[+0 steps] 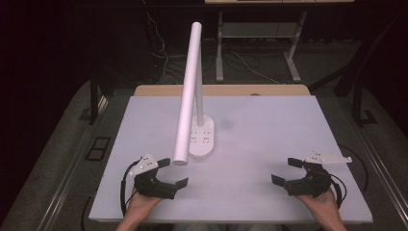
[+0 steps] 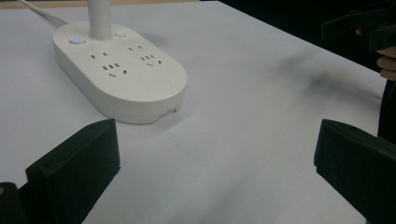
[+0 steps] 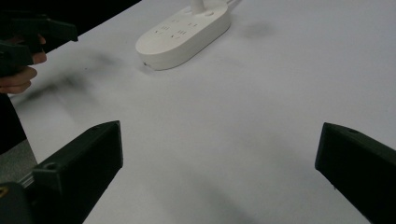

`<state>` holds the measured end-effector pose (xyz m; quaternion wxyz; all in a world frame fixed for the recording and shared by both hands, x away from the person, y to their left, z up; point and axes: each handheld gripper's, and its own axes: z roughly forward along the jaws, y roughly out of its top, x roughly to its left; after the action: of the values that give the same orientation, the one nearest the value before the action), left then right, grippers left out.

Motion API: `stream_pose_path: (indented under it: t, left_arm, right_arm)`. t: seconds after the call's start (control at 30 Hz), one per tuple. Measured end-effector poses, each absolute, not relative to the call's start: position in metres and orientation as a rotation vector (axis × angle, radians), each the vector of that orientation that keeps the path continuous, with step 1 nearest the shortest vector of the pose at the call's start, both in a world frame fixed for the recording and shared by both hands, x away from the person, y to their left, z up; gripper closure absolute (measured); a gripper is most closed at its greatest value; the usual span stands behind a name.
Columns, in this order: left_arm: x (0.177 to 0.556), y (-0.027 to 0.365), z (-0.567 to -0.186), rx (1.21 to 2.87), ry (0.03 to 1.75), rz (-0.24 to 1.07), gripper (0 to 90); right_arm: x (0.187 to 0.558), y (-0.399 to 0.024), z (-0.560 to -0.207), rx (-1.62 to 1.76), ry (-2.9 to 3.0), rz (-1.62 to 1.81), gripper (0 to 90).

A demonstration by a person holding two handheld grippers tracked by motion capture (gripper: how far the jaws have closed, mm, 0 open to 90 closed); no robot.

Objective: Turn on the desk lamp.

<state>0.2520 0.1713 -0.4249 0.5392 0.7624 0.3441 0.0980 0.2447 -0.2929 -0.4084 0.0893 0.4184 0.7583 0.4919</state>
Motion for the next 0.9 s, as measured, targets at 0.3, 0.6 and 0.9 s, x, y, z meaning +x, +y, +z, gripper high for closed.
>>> stream_pose_path:
  t: [0.3,0.6,0.9]
  left_arm:
    - [0.2520,0.1710,-0.4249,1.810,0.813,0.231,0.0]
    - [0.2514,0.1706,-0.4247,1.811,0.814,0.236,0.0]
    - [0.2507,0.1700,-0.4250,1.809,0.813,0.235,0.0]
  right_arm:
    - [0.2433,-0.2939,-0.4083,1.255,2.267,1.459,0.6]
    - [0.2418,-0.2978,-0.4065,1.281,2.267,1.446,0.6]
    - [0.2410,-0.2988,-0.4040,1.276,2.292,1.425,0.6]
